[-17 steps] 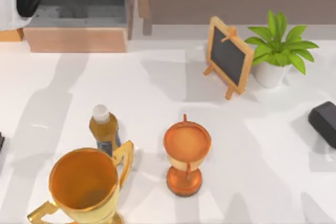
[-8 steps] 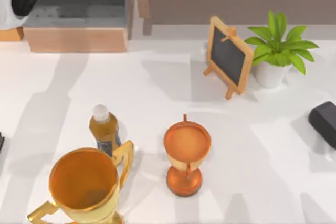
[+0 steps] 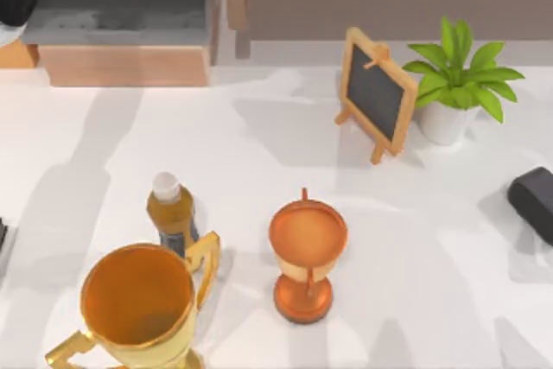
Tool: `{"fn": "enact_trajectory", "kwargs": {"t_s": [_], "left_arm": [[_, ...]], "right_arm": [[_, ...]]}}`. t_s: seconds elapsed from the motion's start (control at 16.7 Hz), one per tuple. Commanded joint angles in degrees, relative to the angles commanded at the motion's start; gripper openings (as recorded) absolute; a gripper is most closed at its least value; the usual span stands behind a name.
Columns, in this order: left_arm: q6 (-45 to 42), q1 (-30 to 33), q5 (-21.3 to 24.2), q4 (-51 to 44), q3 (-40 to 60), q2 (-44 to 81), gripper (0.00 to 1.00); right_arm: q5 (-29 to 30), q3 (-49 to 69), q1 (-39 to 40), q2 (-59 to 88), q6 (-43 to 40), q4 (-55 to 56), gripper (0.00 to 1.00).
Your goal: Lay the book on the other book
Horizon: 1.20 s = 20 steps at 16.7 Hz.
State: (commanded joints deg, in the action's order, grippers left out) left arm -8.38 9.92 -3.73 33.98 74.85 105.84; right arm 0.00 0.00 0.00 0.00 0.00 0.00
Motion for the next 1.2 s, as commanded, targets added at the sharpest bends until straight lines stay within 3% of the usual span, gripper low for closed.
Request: {"fn": "enact_trajectory", "kwargs": {"t_s": [0.3, 0.6, 0.9, 1.2], "left_arm": [[-22.4, -3.0, 11.7, -1.4, -11.0, -14.3, 0.00], [-52.8, -12.1, 26.1, -6.3, -26.0, -27.6, 0.00], [-82.3, -27.4, 39.6, -14.2, -40.7, -37.6, 0.00], [-105.9, -47.3, 47.8, -23.4, -53.3, -42.0, 0.00]], "right_arm": [[0.0, 0.0, 0.0, 0.0, 0.0, 0.0, 1.00], [0.0, 0.0, 0.0, 0.0, 0.0, 0.0, 1.00], [0.0, 0.0, 0.0, 0.0, 0.0, 0.0, 1.00], [0.0, 0.0, 0.0, 0.0, 0.0, 0.0, 1.00]]}}
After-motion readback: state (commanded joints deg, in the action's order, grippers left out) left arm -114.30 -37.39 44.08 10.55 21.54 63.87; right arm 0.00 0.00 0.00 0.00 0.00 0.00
